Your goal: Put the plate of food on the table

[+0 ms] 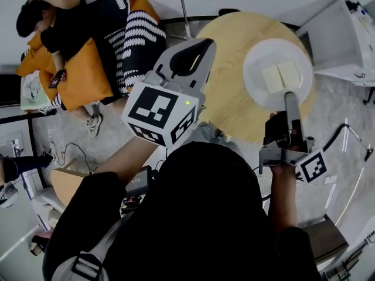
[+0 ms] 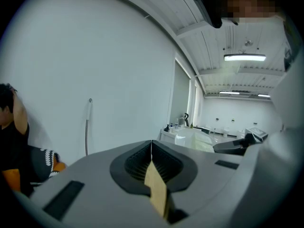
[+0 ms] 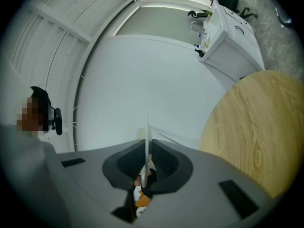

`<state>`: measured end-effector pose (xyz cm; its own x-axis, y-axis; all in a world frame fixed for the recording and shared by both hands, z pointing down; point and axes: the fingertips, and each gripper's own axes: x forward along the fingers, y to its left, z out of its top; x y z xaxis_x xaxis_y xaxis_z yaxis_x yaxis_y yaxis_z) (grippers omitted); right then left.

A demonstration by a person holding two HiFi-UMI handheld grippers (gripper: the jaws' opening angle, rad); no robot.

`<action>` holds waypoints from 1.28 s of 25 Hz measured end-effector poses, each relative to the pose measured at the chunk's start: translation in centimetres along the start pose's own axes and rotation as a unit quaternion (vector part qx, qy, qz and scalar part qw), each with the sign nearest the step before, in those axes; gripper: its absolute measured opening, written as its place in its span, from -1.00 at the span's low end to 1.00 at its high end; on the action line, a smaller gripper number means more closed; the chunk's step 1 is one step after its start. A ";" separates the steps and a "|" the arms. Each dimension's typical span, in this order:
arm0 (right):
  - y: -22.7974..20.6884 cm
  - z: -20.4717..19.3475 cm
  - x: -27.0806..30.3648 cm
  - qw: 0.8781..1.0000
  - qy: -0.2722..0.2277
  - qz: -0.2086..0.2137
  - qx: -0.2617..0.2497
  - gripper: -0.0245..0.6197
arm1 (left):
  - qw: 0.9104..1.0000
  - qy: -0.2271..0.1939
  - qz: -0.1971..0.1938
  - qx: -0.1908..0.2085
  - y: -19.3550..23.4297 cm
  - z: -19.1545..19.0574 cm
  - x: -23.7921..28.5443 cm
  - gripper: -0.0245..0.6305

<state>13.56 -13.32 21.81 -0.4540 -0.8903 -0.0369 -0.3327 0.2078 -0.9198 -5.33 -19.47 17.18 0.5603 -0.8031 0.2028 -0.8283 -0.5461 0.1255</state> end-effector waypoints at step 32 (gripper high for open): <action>-6.5 -1.0 0.1 0.998 0.020 -0.056 0.024 -0.82 | 0.997 0.066 0.002 -0.036 0.6 -6.0 2.6 -0.90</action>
<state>14.93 -14.35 28.20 -0.4490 -0.8897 0.0827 -0.3433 0.0863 -0.9353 -4.37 -20.49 23.60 0.5540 -0.7649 0.3286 -0.8322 -0.5202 0.1921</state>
